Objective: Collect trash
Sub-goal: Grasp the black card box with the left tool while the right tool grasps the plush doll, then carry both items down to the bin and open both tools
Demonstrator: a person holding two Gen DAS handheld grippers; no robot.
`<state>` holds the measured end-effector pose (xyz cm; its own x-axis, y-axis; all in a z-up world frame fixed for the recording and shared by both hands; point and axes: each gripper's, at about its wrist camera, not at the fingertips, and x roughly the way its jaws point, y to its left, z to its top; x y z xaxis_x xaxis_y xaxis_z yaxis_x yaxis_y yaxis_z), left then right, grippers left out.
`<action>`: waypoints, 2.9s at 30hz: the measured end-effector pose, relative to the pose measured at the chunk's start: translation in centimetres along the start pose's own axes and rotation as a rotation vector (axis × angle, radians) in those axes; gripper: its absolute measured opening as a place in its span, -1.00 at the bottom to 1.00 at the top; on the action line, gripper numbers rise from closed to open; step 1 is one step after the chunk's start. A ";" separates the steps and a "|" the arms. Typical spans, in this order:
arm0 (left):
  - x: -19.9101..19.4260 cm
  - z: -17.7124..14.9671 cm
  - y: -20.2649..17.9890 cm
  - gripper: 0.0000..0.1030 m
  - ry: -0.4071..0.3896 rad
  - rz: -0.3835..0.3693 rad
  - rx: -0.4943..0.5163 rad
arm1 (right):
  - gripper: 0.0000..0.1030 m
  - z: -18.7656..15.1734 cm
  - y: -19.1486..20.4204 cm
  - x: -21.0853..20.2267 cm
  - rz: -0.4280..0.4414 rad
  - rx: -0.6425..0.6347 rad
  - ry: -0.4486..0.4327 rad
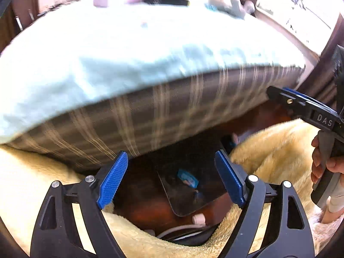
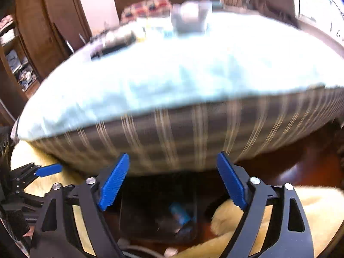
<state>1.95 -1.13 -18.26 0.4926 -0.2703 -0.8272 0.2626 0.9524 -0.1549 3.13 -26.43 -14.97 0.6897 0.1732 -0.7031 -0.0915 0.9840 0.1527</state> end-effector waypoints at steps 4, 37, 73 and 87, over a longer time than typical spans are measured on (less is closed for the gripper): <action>-2.8 1.6 1.1 0.54 -0.078 0.019 -0.023 | 0.74 3.0 -0.4 -1.9 -0.049 -0.031 -0.107; 4.9 19.5 -1.2 0.61 -0.185 0.080 -0.040 | 0.75 13.4 0.1 9.3 -0.109 -0.016 -0.169; -1.6 14.9 -0.3 0.44 -0.260 0.072 0.012 | 0.06 10.3 2.9 0.6 -0.041 -0.078 -0.264; -7.7 6.0 -1.7 0.44 -0.295 0.022 0.046 | 0.07 2.4 5.7 -4.5 0.090 -0.113 -0.196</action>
<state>2.68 -1.48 -8.38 0.7167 -0.2855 -0.6363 0.2831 0.9529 -0.1086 1.19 -21.70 -9.29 0.8004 0.2598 -0.5403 -0.2310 0.9653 0.1219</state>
